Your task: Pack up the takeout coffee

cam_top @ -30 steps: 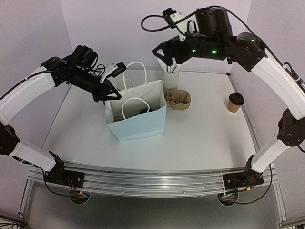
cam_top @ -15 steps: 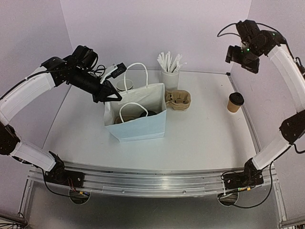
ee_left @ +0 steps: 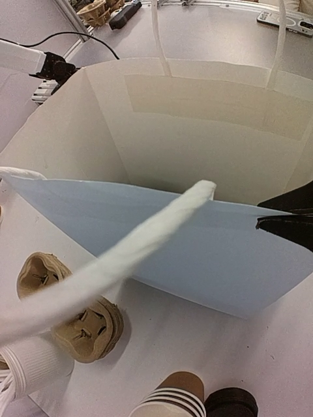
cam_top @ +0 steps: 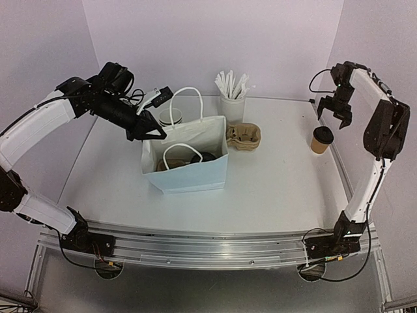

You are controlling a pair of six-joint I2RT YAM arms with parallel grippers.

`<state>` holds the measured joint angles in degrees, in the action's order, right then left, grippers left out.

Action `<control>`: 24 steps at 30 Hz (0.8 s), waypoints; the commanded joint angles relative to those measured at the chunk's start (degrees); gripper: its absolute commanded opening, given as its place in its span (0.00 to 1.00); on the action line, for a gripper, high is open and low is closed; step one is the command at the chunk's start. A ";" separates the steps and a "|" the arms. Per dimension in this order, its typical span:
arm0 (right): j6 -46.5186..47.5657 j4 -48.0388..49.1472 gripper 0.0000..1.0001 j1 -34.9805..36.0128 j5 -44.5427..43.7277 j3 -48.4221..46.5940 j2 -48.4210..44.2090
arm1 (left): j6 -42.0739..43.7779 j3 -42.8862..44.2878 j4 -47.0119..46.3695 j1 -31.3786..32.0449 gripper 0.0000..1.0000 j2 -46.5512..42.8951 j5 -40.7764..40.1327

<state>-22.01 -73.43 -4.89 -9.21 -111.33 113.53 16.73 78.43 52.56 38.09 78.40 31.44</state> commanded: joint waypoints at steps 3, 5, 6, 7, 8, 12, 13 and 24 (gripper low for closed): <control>3.01 -1.05 0.90 0.50 -1.01 -3.43 4.36 | 0.54 2.40 3.25 0.06 0.00 1.11 0.41; 2.96 -1.31 0.90 0.50 -2.90 -2.45 4.57 | 0.67 2.58 3.44 0.09 0.00 1.21 0.44; 3.15 -1.32 0.90 0.50 -2.89 -1.89 4.60 | 0.80 2.57 3.46 0.08 0.00 1.23 0.45; 3.37 -1.28 0.89 0.50 -2.56 -1.36 4.64 | 0.96 2.52 3.45 0.07 0.00 1.23 0.45; 3.62 -1.22 0.89 0.50 -2.32 -1.13 4.82 | 0.98 2.42 3.44 0.10 0.00 1.26 0.38; 4.68 -0.50 0.85 0.43 -0.68 -1.45 6.01 | 1.03 2.34 3.45 0.06 0.00 1.29 0.38; 4.68 -0.47 0.85 0.35 -0.19 -1.85 6.60 | 0.99 2.34 3.42 0.06 0.00 1.31 0.33; 4.41 0.59 0.83 0.24 -0.21 -0.84 8.66 | 1.25 3.22 3.81 0.06 0.00 1.82 -0.22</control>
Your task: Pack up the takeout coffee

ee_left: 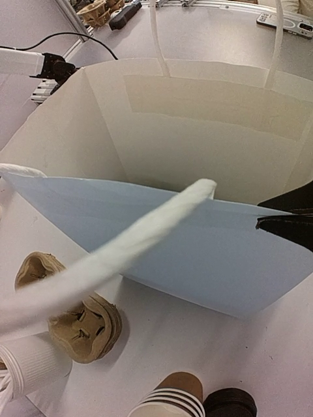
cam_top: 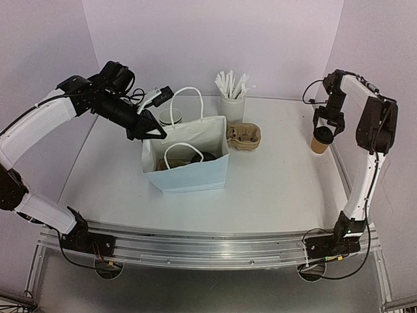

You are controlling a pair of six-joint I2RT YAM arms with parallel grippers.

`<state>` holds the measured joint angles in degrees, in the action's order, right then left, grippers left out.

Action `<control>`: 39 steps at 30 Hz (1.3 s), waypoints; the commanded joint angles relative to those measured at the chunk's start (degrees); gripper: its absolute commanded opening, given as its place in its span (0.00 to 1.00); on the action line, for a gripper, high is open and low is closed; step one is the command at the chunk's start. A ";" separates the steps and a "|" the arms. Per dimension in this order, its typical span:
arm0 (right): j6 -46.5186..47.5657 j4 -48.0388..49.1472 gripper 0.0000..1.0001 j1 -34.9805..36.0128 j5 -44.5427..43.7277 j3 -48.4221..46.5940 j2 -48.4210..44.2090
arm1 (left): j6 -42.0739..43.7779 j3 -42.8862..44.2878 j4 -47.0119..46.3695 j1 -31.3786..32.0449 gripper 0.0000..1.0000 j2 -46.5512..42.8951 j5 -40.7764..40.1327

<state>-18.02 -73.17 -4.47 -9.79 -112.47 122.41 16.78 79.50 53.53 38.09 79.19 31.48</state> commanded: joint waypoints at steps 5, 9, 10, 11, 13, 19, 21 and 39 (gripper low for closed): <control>0.30 1.78 0.81 -0.52 1.41 2.34 -0.93 | 1.33 2.35 2.79 0.06 0.00 1.05 -0.26; 0.23 3.64 0.79 -1.13 2.46 4.53 -1.56 | 1.37 2.33 2.81 0.08 0.00 0.84 -0.39; 0.20 3.96 0.78 -1.24 2.57 4.83 -1.68 | 1.39 2.29 2.86 0.07 0.00 0.80 -0.39; 0.18 4.15 0.78 -1.36 2.55 5.06 -1.79 | 1.47 2.25 2.89 0.06 0.00 0.75 -0.44; 0.11 4.51 0.77 -1.59 2.47 5.42 -1.86 | 1.51 2.21 2.87 0.08 0.00 0.72 -0.47; 0.83 5.33 0.68 -1.77 1.51 8.63 -2.89 | 1.48 2.24 2.77 0.08 0.00 0.63 -0.34; 1.07 5.48 0.61 -1.76 1.65 9.74 -3.43 | 1.54 2.36 2.83 0.06 0.00 0.63 -0.26; 2.23 -5.76 0.41 10.66 1.83 0.04 -18.79 | -0.94 2.49 1.71 0.06 0.00 0.97 1.05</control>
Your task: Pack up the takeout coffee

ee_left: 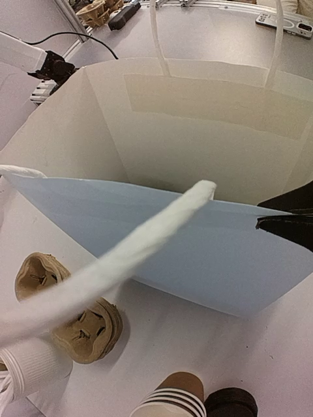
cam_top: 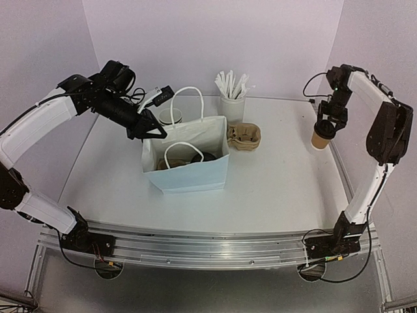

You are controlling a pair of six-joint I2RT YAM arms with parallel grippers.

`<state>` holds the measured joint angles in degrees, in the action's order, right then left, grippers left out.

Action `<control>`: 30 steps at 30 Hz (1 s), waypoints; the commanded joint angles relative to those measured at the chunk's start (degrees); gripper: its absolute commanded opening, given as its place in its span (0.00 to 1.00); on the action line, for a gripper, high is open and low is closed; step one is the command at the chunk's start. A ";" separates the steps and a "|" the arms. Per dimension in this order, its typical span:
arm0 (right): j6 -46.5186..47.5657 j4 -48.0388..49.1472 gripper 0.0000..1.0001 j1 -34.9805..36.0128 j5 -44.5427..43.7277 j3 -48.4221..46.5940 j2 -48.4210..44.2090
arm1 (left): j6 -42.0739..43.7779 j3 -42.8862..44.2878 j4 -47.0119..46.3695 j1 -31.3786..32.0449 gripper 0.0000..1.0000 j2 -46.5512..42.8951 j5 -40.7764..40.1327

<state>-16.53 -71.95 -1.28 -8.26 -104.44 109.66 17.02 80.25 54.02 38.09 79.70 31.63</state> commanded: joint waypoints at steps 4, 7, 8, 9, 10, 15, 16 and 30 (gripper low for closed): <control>0.21 -10.80 0.38 17.21 1.40 -19.26 -9.59 | -1.64 1.58 1.03 0.06 0.00 0.37 0.38; -0.14 -10.93 0.36 25.43 2.65 -25.86 -11.29 | -1.67 1.60 1.11 0.09 0.00 0.52 0.62; -0.33 -10.87 0.36 28.37 2.90 -27.94 -11.52 | -1.74 1.67 1.11 0.10 0.00 0.59 0.74; -0.54 -10.84 0.35 31.20 3.08 -29.64 -11.52 | -1.81 1.83 1.13 0.08 0.00 0.74 0.82; -0.74 -10.75 0.34 33.93 3.32 -31.11 -11.41 | -1.91 2.05 1.13 0.04 0.00 0.90 0.92; -0.52 -5.87 0.33 46.74 4.95 -33.73 -11.34 | -2.16 2.89 1.54 0.10 0.00 1.45 0.97; -0.16 -3.98 0.33 49.11 5.43 -33.41 -11.39 | -2.24 2.89 1.59 0.12 0.00 1.61 0.91; 13.40 4.80 0.32 64.38 3.77 -36.29 -0.93 | -2.39 4.13 2.13 0.14 0.00 2.47 0.32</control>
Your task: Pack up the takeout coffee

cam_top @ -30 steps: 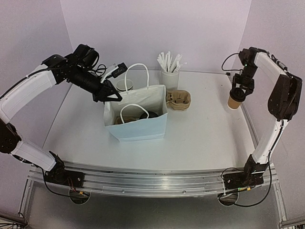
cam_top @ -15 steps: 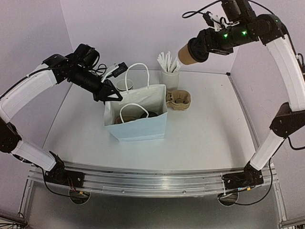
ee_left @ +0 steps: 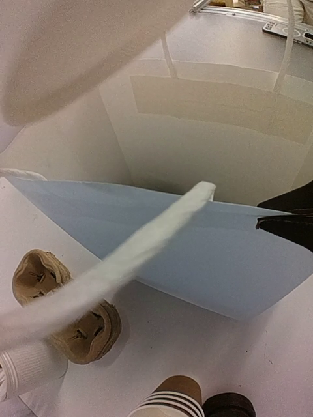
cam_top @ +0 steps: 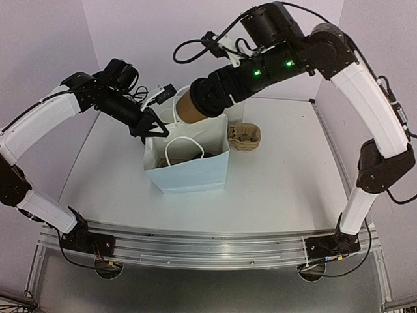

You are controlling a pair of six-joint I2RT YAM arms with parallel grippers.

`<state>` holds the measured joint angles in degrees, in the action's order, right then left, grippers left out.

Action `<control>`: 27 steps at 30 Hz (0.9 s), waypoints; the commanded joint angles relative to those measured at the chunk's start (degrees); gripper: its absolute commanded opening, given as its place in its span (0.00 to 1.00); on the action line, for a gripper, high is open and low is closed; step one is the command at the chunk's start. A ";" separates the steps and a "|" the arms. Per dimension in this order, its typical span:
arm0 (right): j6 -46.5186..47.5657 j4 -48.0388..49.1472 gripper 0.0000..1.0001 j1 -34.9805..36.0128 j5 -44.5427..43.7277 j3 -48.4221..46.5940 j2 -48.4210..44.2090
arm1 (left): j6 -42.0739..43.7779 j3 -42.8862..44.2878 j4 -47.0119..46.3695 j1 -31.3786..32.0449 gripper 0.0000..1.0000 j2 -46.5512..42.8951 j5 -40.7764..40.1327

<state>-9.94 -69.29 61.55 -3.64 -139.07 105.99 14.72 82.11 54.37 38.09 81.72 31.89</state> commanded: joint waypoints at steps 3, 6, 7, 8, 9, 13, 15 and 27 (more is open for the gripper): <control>10.66 1.99 0.32 3.17 -0.48 -0.44 3.89 | 0.35 2.50 2.02 0.15 0.00 0.35 -0.23; 13.82 2.01 0.31 4.13 -0.95 1.04 4.39 | 0.59 2.61 2.09 0.13 0.00 0.38 -0.27; 14.67 1.96 0.31 4.48 -1.61 1.37 4.71 | 0.68 2.61 2.11 0.11 0.00 0.37 -0.27; 15.80 1.95 0.31 4.89 -2.43 1.52 5.23 | 0.80 2.61 2.09 0.09 0.00 0.39 -0.22; 17.13 1.91 0.31 5.25 -3.20 1.49 5.78 | 0.84 2.67 2.11 0.09 0.00 0.36 -0.18; 22.59 1.49 0.29 6.73 -4.79 0.96 8.61 | 0.93 2.79 2.08 0.15 0.00 0.45 -0.24; 24.72 1.29 0.28 7.04 -5.19 1.05 9.27 | 0.94 2.79 2.04 0.11 0.00 0.46 -0.10; 41.98 1.29 0.27 8.07 -10.62 0.80 16.25 | 1.12 3.73 2.31 0.15 0.00 0.89 0.40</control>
<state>23.35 -68.60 69.23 -11.16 -137.58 119.55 15.05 83.08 55.06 38.07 82.17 31.42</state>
